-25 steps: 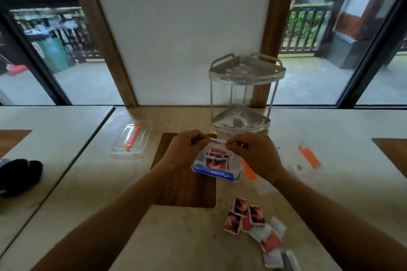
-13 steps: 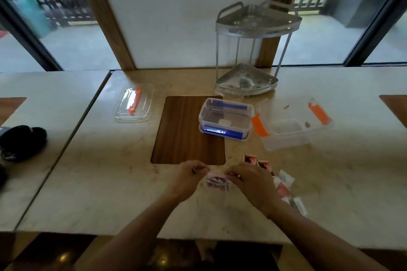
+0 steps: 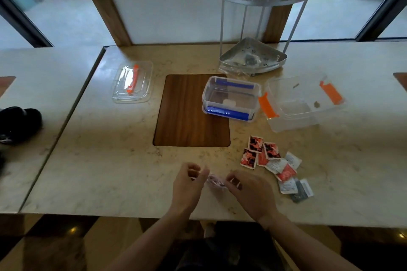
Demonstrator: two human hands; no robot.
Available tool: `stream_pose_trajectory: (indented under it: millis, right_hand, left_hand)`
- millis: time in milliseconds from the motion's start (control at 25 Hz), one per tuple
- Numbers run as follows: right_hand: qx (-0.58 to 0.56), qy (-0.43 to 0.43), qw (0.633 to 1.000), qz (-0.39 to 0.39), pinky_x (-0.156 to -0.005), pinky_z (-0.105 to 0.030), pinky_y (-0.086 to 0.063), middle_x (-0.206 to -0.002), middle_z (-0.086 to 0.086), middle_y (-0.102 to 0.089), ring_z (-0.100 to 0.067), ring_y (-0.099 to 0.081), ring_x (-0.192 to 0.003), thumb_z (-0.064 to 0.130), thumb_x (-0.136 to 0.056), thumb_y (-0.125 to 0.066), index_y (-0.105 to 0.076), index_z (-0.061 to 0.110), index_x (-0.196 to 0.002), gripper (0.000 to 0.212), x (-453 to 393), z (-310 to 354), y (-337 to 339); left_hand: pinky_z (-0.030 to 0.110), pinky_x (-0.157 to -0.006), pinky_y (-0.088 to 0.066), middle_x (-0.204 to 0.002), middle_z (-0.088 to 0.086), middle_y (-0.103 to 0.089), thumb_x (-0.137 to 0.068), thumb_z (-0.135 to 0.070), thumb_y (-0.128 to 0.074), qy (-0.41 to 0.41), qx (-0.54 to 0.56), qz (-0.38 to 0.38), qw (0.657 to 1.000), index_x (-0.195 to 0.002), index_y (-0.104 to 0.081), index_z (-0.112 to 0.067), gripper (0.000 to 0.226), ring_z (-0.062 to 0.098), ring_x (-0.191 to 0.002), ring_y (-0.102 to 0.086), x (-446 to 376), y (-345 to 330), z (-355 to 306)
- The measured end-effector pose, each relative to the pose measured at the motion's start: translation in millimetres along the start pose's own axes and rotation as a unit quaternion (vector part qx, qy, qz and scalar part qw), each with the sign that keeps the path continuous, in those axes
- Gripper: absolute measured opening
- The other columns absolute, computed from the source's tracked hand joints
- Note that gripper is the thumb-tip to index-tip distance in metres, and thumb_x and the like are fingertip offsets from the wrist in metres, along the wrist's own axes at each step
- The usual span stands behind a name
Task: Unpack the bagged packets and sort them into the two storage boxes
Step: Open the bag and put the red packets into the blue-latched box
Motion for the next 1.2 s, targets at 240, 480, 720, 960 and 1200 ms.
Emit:
stream_pose_trajectory:
  millis: [240,480,720,960,1200]
  right_hand:
    - [-0.002,0.029,1.000,-0.013,-0.056,-0.018,-0.047,-0.079,0.015,-0.069,-0.002,-0.063,-0.067,0.047,-0.086,-0.060,-0.064,0.035,-0.093,0.015,5,15,-1]
    - [-0.030,0.030,0.999,0.024,-0.058,-0.018,-0.048,-0.085,0.017,-0.061,-0.002,-0.057,-0.068,0.070,-0.083,-0.046,-0.061,0.040,-0.101,0.038,0,17,7]
    - [-0.175,-0.005,0.970,0.169,-0.070,-0.025,-0.054,-0.082,0.011,-0.070,-0.005,-0.063,-0.074,0.048,-0.085,-0.063,-0.073,0.028,-0.090,0.023,-20,21,8]
    - [-0.247,-0.053,0.935,0.250,-0.060,-0.016,-0.049,-0.078,-0.003,-0.075,-0.011,-0.070,-0.068,0.033,-0.089,-0.065,-0.075,0.014,-0.085,0.022,-18,19,4]
    - [-0.095,0.015,0.963,0.250,-0.072,-0.031,-0.052,-0.085,0.008,-0.068,-0.007,-0.061,-0.076,0.040,-0.089,-0.057,-0.067,0.022,-0.090,0.021,-15,25,10]
  left_hand:
    - [0.025,-0.057,-0.050,-0.089,0.006,-0.071,-0.095,-0.035,-0.058,0.114,0.031,0.147,0.982,-0.095,-0.071,-0.009,0.029,0.015,-0.071,-0.062,11,-15,5]
    - [0.023,-0.056,-0.048,-0.084,0.004,-0.072,-0.091,-0.025,-0.060,0.100,0.016,0.162,0.982,-0.090,-0.073,-0.011,0.019,0.012,-0.070,-0.064,3,-2,6]
    - [0.017,-0.054,-0.046,-0.078,-0.001,-0.069,-0.091,-0.034,-0.062,0.015,-0.127,0.225,0.966,-0.087,-0.071,-0.016,0.021,0.006,-0.066,-0.062,-6,6,1]
    - [0.017,-0.068,-0.052,-0.082,-0.003,-0.068,-0.092,-0.026,-0.063,-0.056,-0.206,0.323,0.922,-0.090,-0.071,-0.021,0.010,0.005,-0.071,-0.062,-8,8,-8]
    - [0.015,-0.069,-0.048,-0.075,-0.008,-0.064,-0.095,-0.022,-0.056,-0.054,-0.230,0.338,0.911,-0.092,-0.072,-0.014,0.018,0.005,-0.072,-0.060,-8,6,-9]
Point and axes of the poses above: each hand's wrist, its own x-axis away from the middle knuckle, its own y-axis out of the back of the hand, z = x × y, the point moved 3 cm from there along -x, towards the middle knuckle
